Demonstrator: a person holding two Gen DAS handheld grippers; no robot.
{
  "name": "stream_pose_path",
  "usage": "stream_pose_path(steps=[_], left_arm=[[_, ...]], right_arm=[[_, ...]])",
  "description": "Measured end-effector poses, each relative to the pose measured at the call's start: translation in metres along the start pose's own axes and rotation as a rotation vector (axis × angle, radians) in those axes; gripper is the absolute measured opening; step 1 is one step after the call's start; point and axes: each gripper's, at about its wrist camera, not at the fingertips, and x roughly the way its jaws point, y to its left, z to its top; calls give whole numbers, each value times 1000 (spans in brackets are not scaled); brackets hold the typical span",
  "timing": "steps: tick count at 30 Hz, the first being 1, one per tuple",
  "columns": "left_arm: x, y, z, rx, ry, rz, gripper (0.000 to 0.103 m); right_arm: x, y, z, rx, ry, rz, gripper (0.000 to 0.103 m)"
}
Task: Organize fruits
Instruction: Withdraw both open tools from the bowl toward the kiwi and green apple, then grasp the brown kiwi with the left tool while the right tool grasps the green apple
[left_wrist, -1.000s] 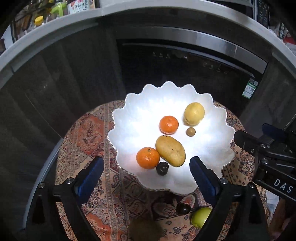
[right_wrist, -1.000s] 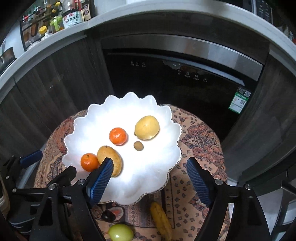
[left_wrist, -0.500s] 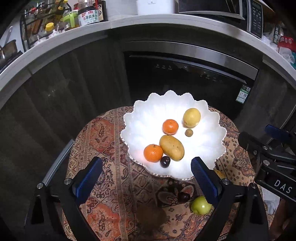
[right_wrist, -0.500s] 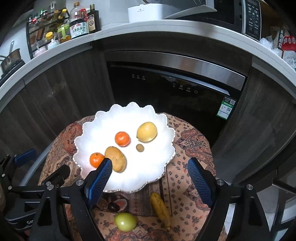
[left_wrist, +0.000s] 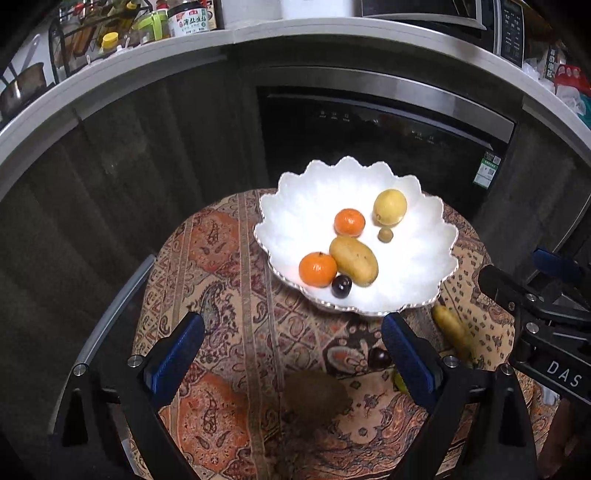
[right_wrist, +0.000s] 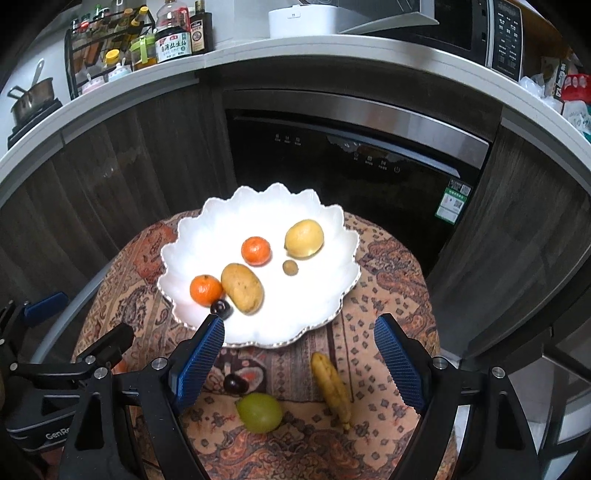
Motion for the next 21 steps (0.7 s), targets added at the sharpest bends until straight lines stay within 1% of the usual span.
stream_pose_path(steps=[21], left_arm=[[46,-7,-50,-7,110,-35,98]], right_arm=[[33,0,-53,16,99,-14,84]])
